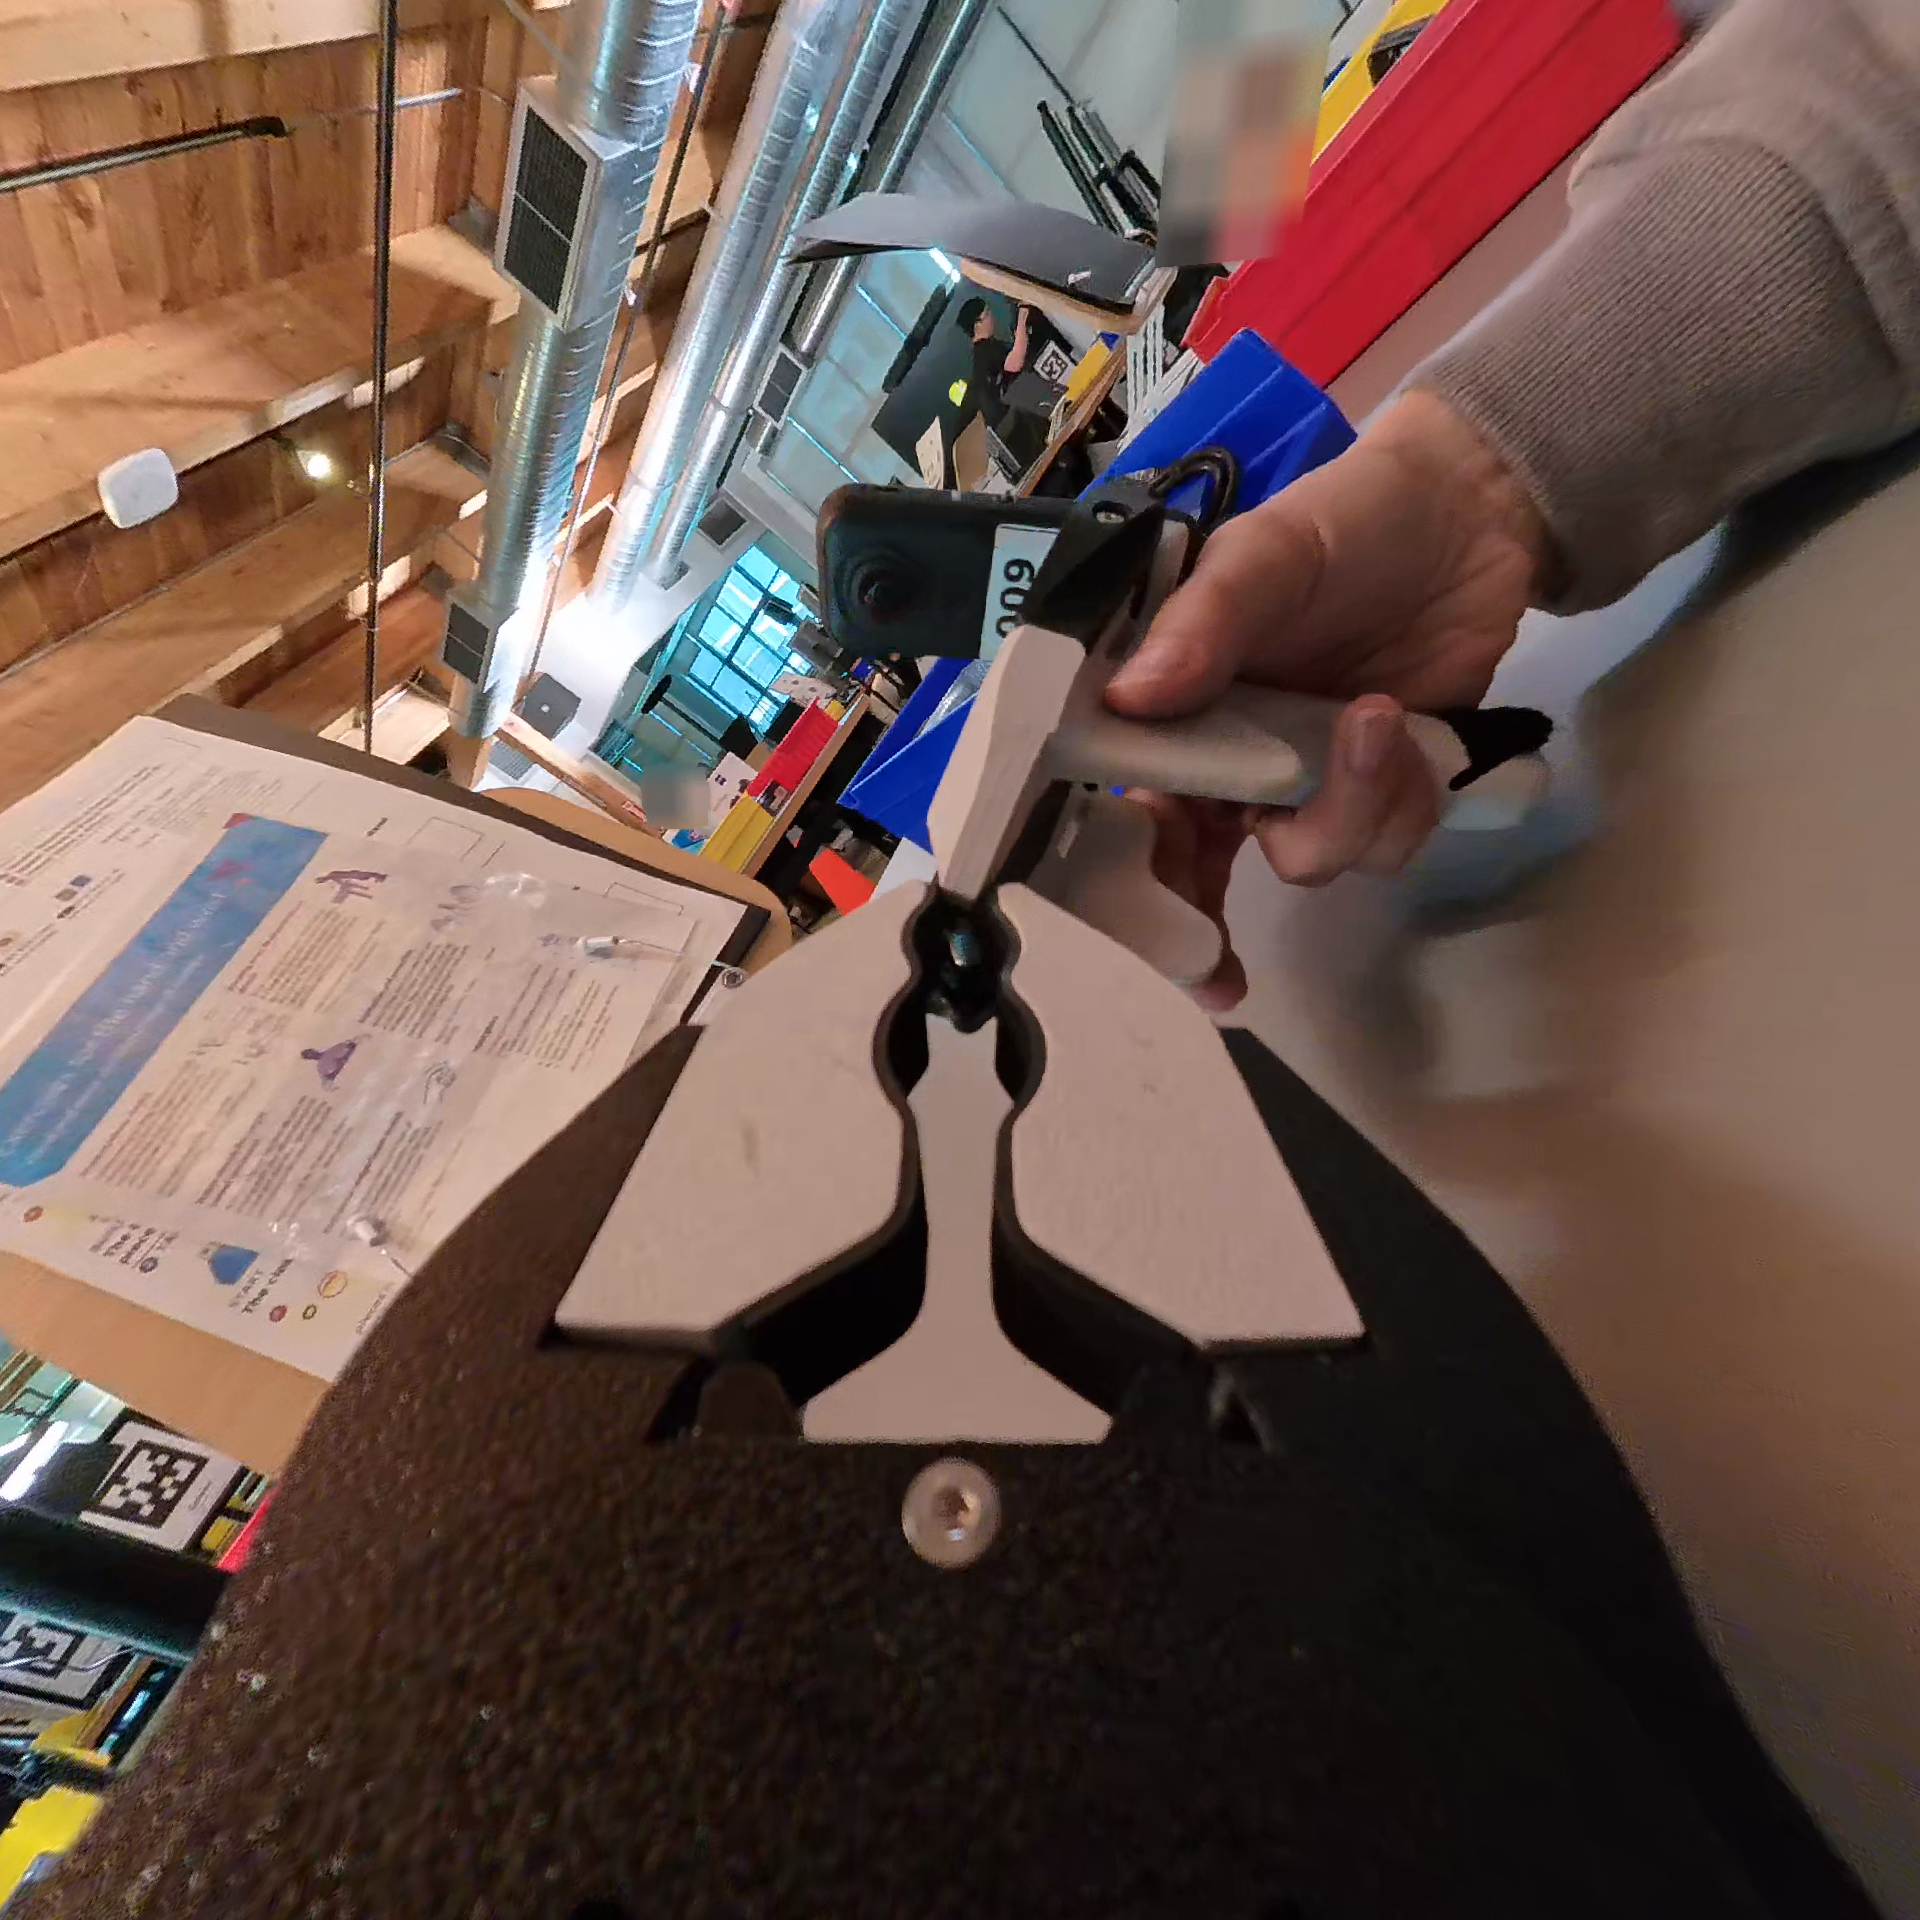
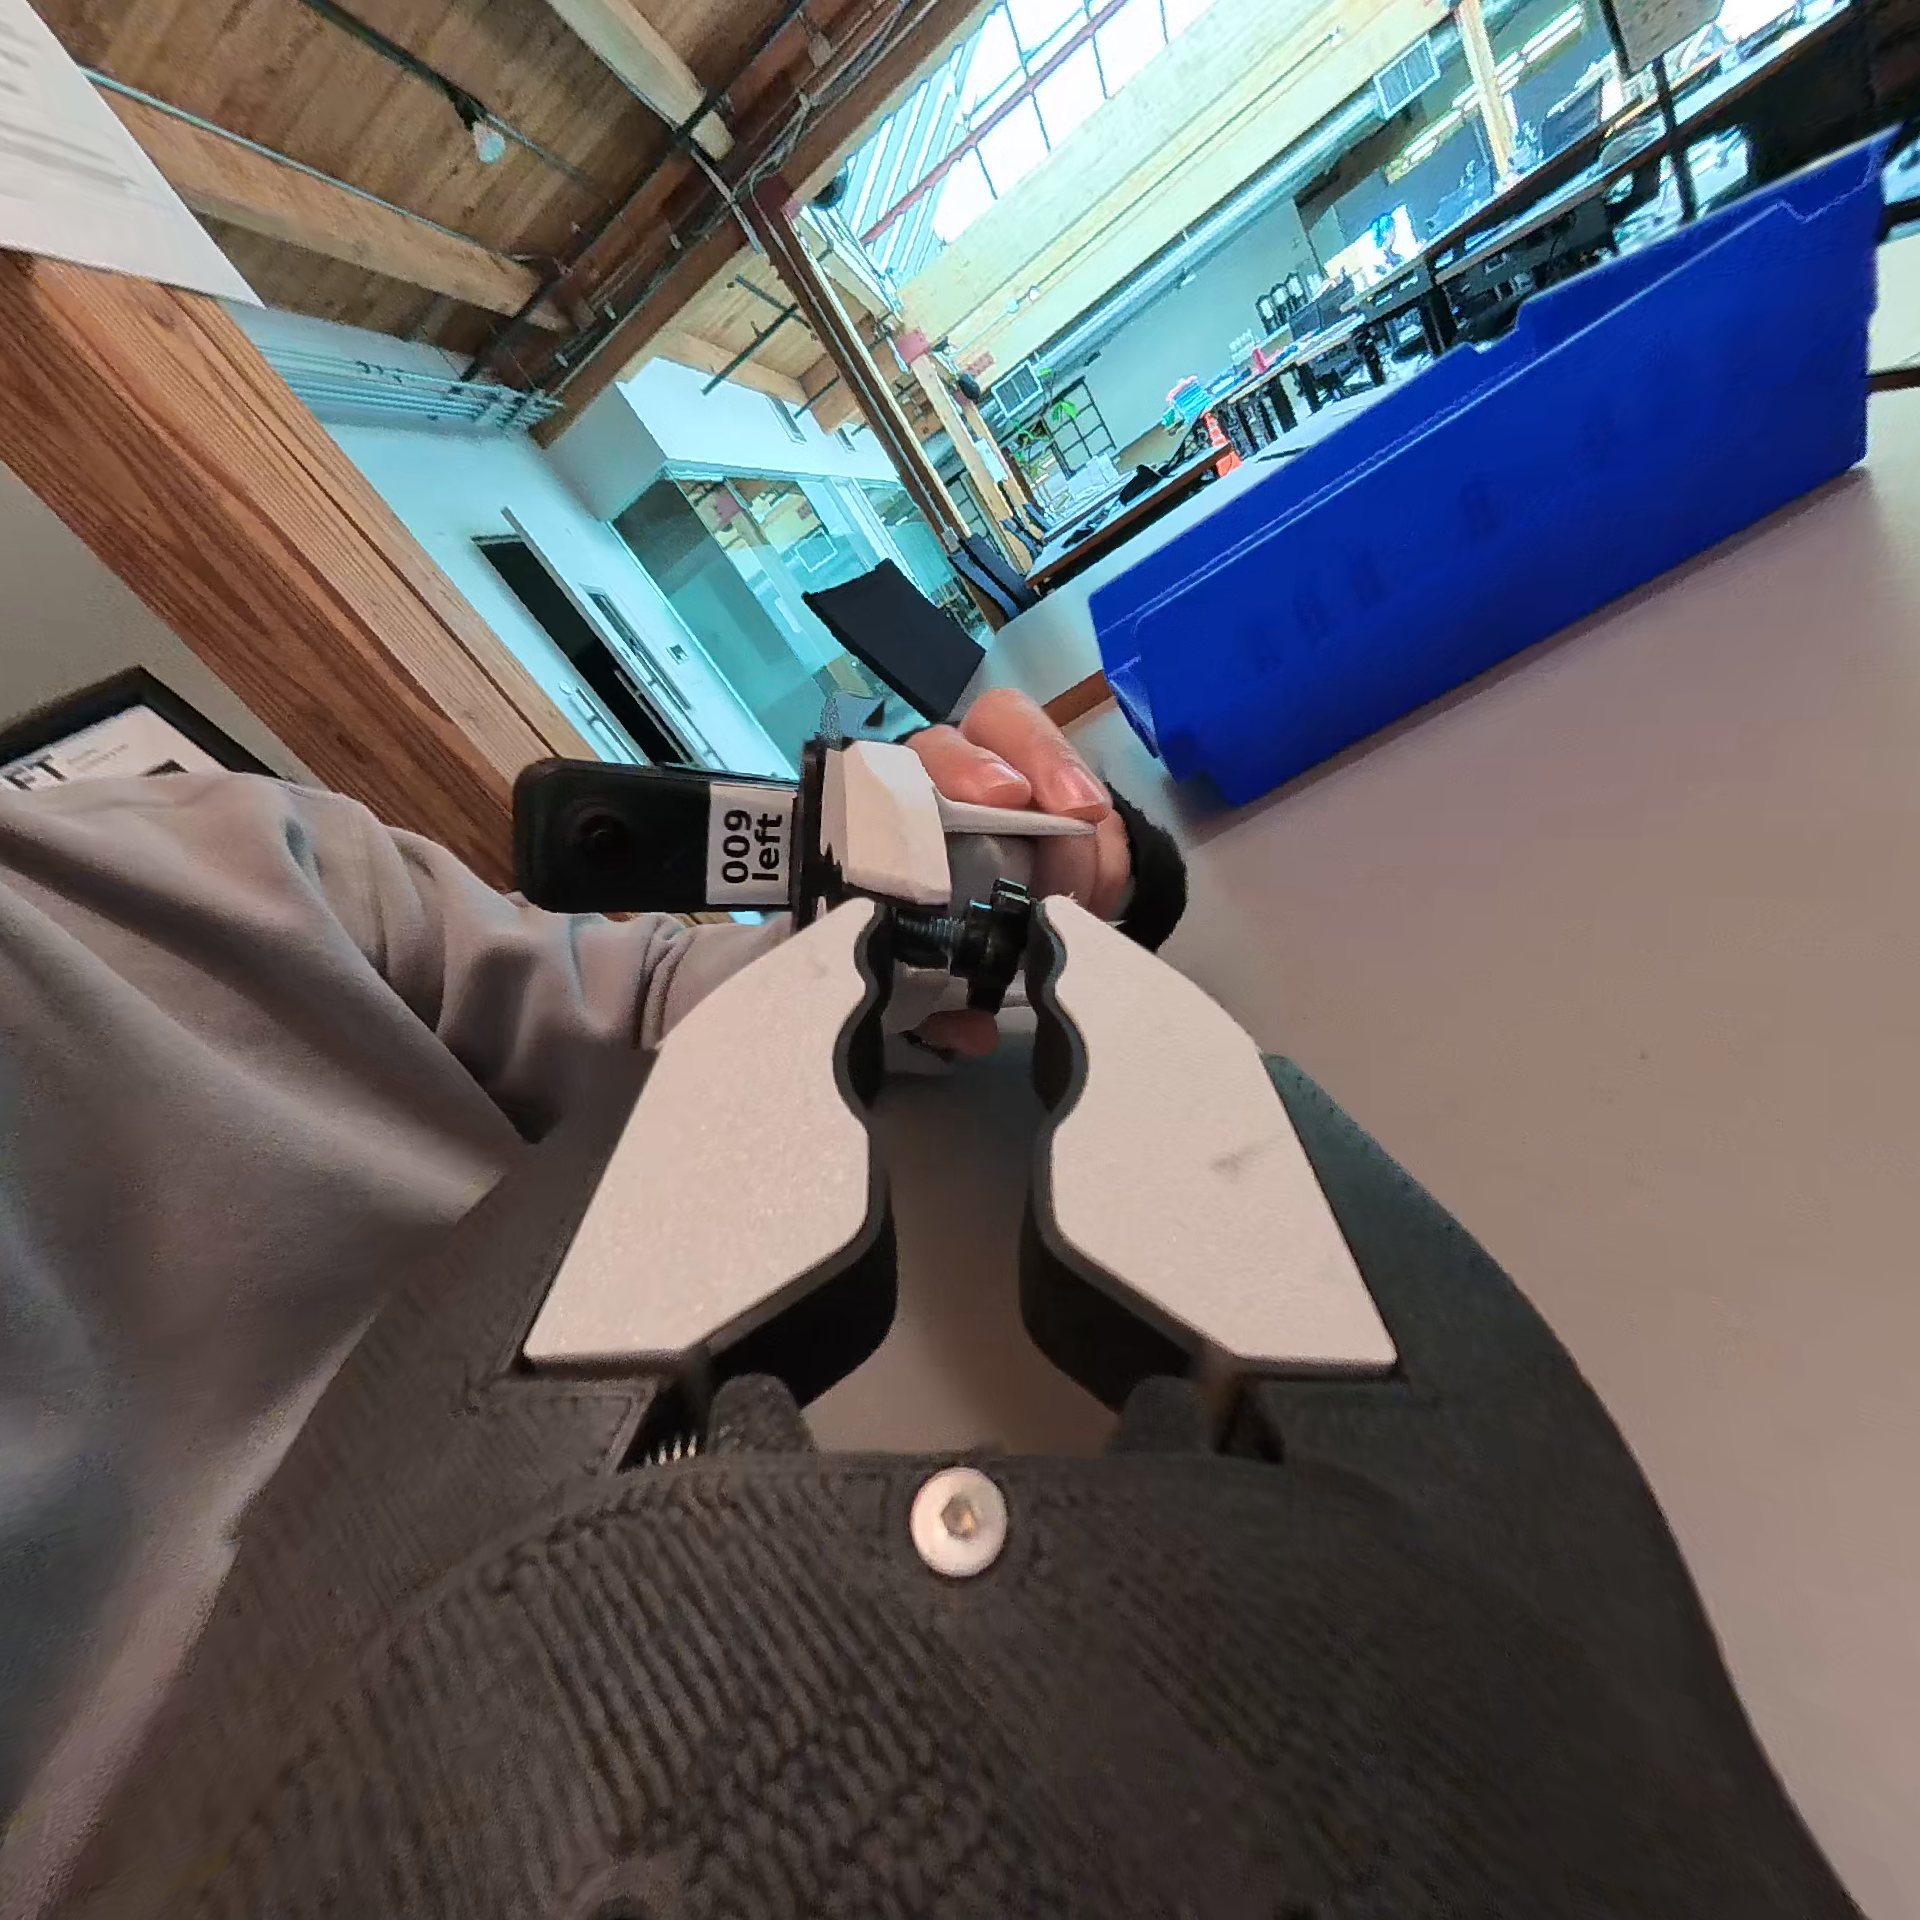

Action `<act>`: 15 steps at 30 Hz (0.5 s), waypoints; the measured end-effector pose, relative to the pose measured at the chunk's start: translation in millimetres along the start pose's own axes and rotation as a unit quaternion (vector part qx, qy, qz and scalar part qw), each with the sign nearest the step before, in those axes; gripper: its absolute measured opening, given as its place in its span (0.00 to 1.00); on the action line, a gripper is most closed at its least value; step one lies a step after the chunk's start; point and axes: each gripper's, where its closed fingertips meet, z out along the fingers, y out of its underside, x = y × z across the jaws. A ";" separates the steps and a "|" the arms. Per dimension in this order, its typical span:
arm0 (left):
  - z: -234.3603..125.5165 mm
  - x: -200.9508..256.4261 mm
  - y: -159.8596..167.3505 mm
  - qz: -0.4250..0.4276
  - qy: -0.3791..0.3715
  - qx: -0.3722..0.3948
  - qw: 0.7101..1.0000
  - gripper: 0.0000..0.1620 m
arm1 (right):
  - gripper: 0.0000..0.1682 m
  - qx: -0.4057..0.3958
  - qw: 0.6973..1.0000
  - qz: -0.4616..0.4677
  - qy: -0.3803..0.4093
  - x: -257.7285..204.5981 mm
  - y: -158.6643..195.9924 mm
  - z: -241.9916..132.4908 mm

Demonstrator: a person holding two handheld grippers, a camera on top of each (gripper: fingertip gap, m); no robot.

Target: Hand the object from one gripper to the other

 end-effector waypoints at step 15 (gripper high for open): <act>-1.6 -22.0 12.4 -0.440 0.053 0.028 0.896 0.28 | 0.15 -0.048 0.790 -0.562 0.241 14.6 -17.5 -13.9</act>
